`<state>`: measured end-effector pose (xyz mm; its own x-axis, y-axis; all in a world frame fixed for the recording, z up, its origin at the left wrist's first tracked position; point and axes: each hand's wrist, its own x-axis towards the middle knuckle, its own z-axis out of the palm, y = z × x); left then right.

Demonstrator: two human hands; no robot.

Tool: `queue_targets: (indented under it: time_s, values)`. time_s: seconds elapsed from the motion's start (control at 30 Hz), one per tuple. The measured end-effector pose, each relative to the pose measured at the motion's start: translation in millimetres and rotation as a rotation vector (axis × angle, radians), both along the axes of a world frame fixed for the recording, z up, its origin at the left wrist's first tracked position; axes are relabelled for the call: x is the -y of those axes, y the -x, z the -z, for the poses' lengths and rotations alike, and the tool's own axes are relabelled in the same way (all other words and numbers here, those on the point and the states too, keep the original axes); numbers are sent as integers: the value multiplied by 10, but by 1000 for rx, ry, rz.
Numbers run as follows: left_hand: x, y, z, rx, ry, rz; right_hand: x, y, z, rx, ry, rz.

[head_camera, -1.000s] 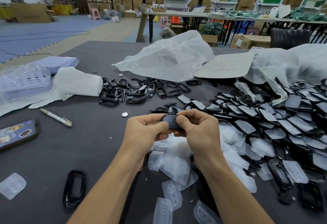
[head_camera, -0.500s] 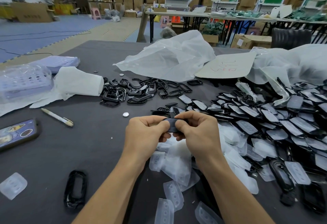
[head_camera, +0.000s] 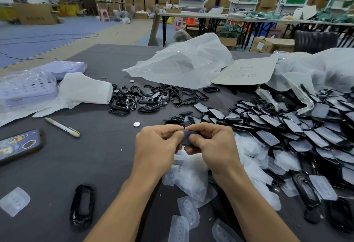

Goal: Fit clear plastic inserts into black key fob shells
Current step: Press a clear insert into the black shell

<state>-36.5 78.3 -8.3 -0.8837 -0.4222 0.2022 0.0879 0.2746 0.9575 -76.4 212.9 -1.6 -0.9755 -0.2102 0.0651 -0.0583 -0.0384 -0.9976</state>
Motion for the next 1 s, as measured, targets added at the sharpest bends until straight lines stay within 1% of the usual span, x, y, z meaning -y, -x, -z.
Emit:
queue_targets:
  time_s: [0.23,0.37,0.53,0.6,0.7,0.77,1.0]
  values:
    - [41,44,62,-1,-84,7,-11,-5,4,45,0,-17]
    - [79,51,76,7,-85,28,27,-14,36,-15,-61,24]
    - [48,43,70,16,-119,62,28,12,48,-13,-70,77]
    - [47,42,50,35,-186,81,27,16,43,-17,-60,95]
    - [61,32,17,108,-343,178,3,38,34,-13,-48,113]
    - [62,21,2,148,-404,218,-15,51,36,-14,-43,125]
    - [75,13,-11,196,-431,249,-17,72,73,-42,-20,137]
